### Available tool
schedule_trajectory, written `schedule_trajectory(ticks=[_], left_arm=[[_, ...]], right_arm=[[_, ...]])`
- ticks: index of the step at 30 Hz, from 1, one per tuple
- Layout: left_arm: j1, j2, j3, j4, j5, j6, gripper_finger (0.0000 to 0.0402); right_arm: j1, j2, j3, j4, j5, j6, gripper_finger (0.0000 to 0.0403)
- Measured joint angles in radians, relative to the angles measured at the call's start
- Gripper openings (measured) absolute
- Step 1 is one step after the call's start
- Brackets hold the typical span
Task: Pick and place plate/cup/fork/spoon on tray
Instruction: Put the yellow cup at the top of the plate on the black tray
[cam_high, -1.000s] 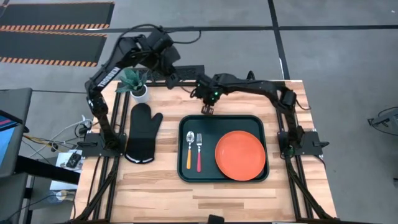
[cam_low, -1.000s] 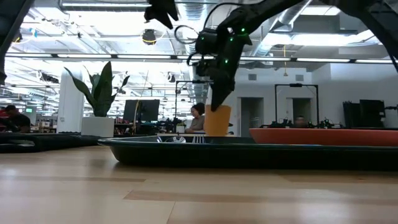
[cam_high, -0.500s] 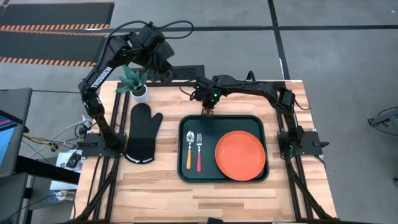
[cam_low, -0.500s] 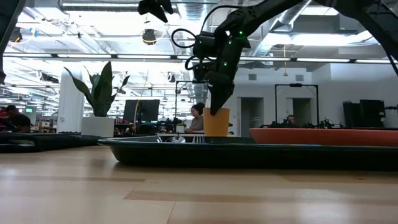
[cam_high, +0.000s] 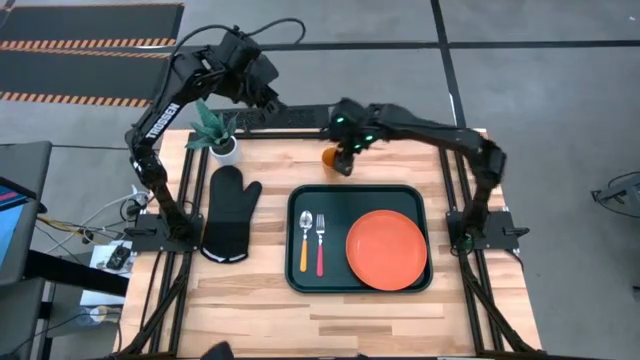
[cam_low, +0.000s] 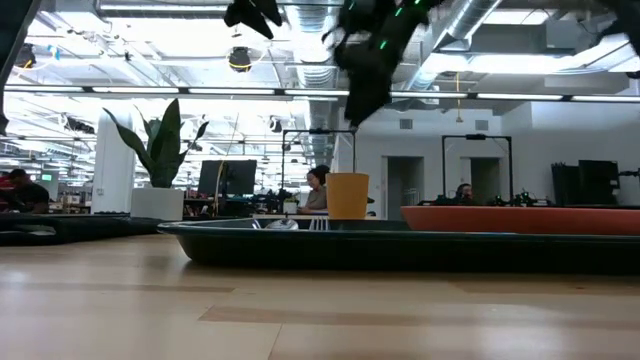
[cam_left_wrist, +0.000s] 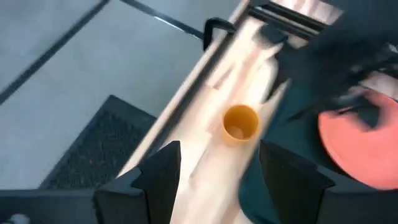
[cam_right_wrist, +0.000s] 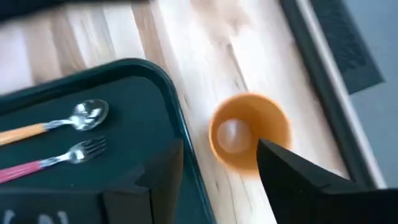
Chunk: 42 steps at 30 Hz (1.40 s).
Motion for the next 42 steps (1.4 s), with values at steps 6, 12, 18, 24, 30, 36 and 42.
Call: schedule_trajectory(ticks=[6, 12, 18, 24, 30, 36, 42], left_arm=[[0.067, 0.002, -0.217, 0.219, 0.155, -0.029, 0.0203], [0.037, 0.005, -0.552, 0.634, 0.233, -0.011, 0.0203], [-0.001, 0.005, -0.821, 0.993, 0.181, -0.017, 0.0203], [-0.026, 0.004, -0.973, 1.164, 0.176, -0.012, 0.0203], [-0.066, 0.019, -1.006, 1.217, 0.121, -0.009, 0.0203], [-0.092, 0.127, -0.921, 1.153, 0.054, -0.028, 0.0203], [-0.072, 0.153, -0.876, 1.144, 0.029, -0.020, 0.0203]], right_arm=[[-0.002, -0.206, 0.000, -0.159, 0.096, 0.103, 0.0209], [0.056, -0.379, 0.000, -0.313, 0.194, 0.235, 0.0196], [0.141, -0.503, 0.000, -0.382, 0.205, 0.386, 0.0194], [0.222, -0.557, 0.000, -0.382, 0.270, 0.484, 0.0192], [0.271, -0.554, 0.000, -0.380, 0.317, 0.500, 0.0190], [0.302, -0.536, 0.000, -0.377, 0.317, 0.523, 0.0187], [0.340, -0.537, -0.001, -0.377, 0.317, 0.551, 0.0185]])
